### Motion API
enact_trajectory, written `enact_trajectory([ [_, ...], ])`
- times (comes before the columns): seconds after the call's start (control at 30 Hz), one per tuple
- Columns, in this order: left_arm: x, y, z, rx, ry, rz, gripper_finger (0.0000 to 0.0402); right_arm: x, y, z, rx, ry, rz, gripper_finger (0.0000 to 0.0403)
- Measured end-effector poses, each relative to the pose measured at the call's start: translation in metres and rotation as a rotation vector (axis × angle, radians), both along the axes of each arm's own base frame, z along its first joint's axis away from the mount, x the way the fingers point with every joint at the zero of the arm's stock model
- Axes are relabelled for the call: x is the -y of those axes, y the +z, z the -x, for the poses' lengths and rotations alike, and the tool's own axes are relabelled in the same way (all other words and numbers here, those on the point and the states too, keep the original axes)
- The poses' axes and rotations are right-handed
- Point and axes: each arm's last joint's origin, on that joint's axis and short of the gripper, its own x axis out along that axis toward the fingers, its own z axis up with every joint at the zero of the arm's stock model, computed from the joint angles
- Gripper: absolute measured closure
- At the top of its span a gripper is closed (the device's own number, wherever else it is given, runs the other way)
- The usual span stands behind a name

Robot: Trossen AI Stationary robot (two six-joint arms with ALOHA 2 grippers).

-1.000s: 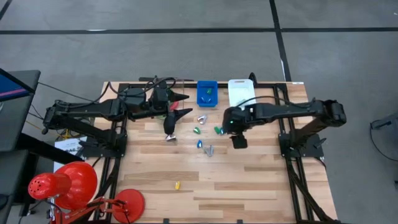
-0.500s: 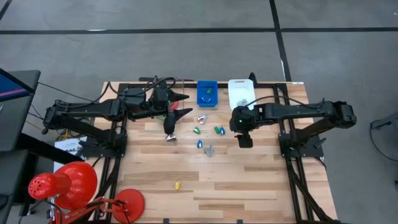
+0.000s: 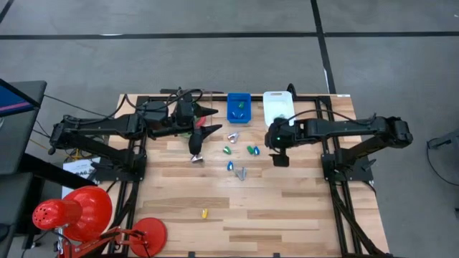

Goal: Pick and place Stapler, Stapler remover, tape
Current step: Put the blue stapler into the blue bin

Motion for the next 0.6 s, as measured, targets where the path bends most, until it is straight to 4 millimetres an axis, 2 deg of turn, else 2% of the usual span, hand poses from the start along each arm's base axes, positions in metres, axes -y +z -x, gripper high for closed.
enact_trajectory([
  [0.07,0.0,0.0,0.0,0.003,0.0,0.0,0.0156,0.001,0.0,0.0,0.002,0.0,0.012,0.0008],
  [0.33,0.0,0.0,0.0,0.004,0.0,0.0,0.0156,0.007,-0.002,-0.002,-0.023,0.05,0.042,0.003],
  [0.6,0.0,0.0,0.0,0.004,0.0,0.0,0.0156,0.013,-0.018,-0.01,-0.11,0.128,0.04,0.0026],
])
